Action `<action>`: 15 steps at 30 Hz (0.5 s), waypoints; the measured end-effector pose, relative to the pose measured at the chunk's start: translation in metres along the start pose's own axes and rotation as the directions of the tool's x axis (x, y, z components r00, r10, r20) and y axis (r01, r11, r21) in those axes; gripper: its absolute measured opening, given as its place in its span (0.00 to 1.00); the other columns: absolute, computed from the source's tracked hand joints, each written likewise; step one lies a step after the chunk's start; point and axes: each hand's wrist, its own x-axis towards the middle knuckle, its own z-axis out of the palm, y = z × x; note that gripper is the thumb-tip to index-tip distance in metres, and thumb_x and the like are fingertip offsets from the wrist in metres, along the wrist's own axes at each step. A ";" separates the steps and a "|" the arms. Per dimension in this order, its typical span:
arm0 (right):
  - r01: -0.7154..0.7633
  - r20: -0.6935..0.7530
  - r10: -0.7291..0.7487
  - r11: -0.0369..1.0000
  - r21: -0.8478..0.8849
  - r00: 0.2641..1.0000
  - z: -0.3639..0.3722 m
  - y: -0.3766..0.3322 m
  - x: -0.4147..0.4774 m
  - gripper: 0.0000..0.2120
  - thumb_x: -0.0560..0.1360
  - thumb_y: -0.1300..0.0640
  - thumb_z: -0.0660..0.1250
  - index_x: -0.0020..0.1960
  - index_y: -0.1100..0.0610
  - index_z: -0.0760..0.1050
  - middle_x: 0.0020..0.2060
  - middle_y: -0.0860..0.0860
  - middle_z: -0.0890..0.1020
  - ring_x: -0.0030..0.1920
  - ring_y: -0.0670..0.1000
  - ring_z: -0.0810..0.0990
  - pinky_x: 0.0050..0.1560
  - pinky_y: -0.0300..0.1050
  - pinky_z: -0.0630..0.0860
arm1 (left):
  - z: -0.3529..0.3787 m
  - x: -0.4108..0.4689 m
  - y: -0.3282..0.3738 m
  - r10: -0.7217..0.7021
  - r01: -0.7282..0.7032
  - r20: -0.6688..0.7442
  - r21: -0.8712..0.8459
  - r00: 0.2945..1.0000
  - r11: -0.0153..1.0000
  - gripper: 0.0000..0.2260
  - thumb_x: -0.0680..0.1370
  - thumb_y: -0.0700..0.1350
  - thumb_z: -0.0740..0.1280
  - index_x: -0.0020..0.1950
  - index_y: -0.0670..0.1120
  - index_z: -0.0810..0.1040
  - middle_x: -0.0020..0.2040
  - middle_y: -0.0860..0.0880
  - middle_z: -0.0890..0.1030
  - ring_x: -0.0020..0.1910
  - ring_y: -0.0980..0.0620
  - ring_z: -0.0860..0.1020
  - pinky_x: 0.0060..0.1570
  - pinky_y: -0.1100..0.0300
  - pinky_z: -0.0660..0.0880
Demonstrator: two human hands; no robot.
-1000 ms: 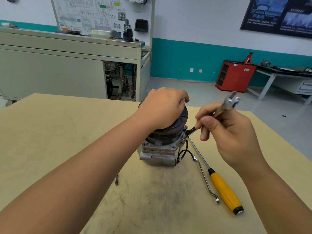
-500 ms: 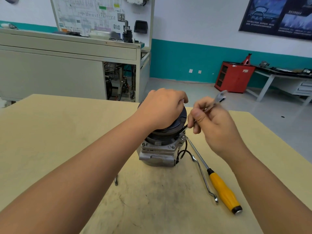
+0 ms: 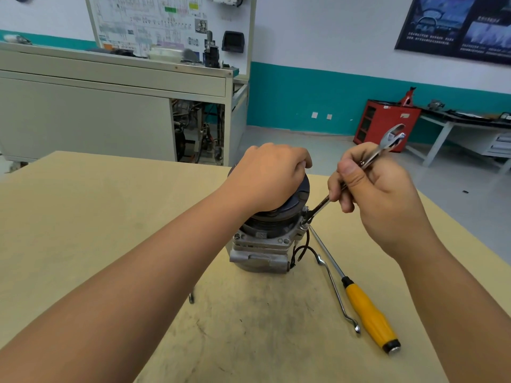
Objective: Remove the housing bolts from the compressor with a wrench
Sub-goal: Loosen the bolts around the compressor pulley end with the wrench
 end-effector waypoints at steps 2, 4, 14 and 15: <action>-0.009 -0.003 0.009 1.000 0.017 1.000 -0.001 0.000 -0.001 0.08 0.80 0.60 0.56 0.42 0.56 0.67 0.28 0.47 0.78 0.25 0.44 0.70 0.30 0.34 0.70 | 0.000 0.000 0.000 0.001 -0.001 0.002 -0.003 1.000 1.000 0.15 0.83 0.46 0.52 0.63 0.52 0.75 0.61 0.51 0.79 0.60 0.46 0.74 0.59 0.49 0.69; -0.017 -0.004 0.017 0.999 0.032 1.000 -0.002 0.000 -0.001 0.08 0.80 0.60 0.56 0.42 0.56 0.67 0.28 0.47 0.78 0.25 0.44 0.70 0.29 0.34 0.70 | 0.000 0.000 0.001 0.002 -0.002 0.003 -0.003 1.000 1.000 0.15 0.83 0.45 0.52 0.63 0.51 0.75 0.61 0.51 0.79 0.60 0.46 0.74 0.59 0.49 0.69; -0.076 -0.089 0.095 0.979 0.190 0.992 -0.002 -0.002 -0.007 0.11 0.71 0.49 0.59 0.43 0.58 0.69 0.29 0.50 0.80 0.25 0.46 0.73 0.26 0.37 0.71 | 0.000 0.000 0.000 0.005 -0.005 0.007 -0.003 1.000 1.000 0.15 0.83 0.45 0.52 0.63 0.52 0.75 0.61 0.51 0.79 0.61 0.47 0.74 0.60 0.49 0.69; -0.078 -0.087 0.097 0.978 0.195 0.991 -0.002 -0.002 -0.007 0.11 0.71 0.50 0.59 0.43 0.58 0.69 0.28 0.50 0.80 0.24 0.46 0.73 0.26 0.37 0.71 | 0.000 0.000 0.000 0.004 -0.004 0.006 -0.003 1.000 1.000 0.15 0.83 0.45 0.52 0.64 0.52 0.75 0.61 0.51 0.79 0.60 0.47 0.74 0.59 0.49 0.69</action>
